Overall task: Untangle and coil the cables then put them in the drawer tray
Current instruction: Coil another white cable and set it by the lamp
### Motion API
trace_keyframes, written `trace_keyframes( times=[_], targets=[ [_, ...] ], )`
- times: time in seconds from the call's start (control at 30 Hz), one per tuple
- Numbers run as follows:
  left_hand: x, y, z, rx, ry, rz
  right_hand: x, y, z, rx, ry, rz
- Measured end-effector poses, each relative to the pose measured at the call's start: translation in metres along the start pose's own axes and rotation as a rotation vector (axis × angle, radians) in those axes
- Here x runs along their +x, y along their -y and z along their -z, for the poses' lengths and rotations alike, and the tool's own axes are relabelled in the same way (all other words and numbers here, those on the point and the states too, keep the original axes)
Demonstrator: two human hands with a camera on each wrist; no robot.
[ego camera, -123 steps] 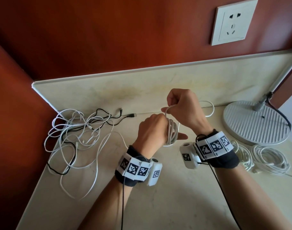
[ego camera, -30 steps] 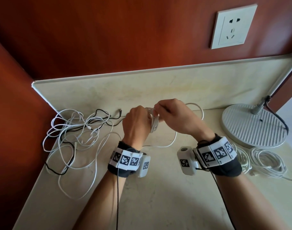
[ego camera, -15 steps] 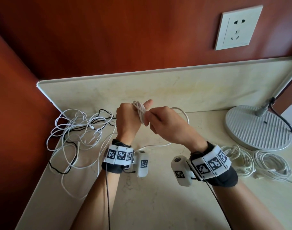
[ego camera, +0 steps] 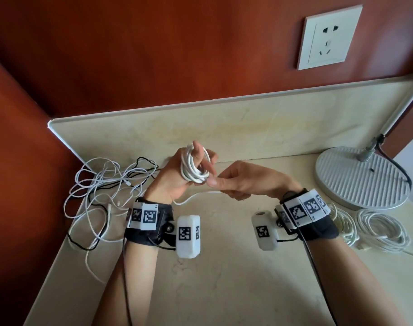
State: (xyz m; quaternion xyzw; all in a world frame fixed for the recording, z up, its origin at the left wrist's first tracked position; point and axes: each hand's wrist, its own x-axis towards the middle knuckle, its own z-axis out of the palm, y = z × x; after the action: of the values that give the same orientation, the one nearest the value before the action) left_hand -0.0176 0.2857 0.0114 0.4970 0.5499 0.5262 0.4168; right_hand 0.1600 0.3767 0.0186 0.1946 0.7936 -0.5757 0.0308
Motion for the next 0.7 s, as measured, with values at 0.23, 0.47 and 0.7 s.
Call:
trace_keyframes(
  times=[0.23, 0.47, 0.7],
  targets=[
    [-0.008, -0.014, -0.003, 0.164, 0.27, 0.003, -0.006, -0.005, 0.011, -0.223, 0.058, -0.231],
    [-0.01, -0.022, -0.022, 0.357, 0.348, 0.319, -0.005, -0.015, 0.021, -0.256, -0.077, -0.183],
    [-0.007, -0.006, -0.043, 0.579, 0.32, 0.331, -0.007, -0.015, 0.027, -0.05, -0.137, -0.136]
  ],
)
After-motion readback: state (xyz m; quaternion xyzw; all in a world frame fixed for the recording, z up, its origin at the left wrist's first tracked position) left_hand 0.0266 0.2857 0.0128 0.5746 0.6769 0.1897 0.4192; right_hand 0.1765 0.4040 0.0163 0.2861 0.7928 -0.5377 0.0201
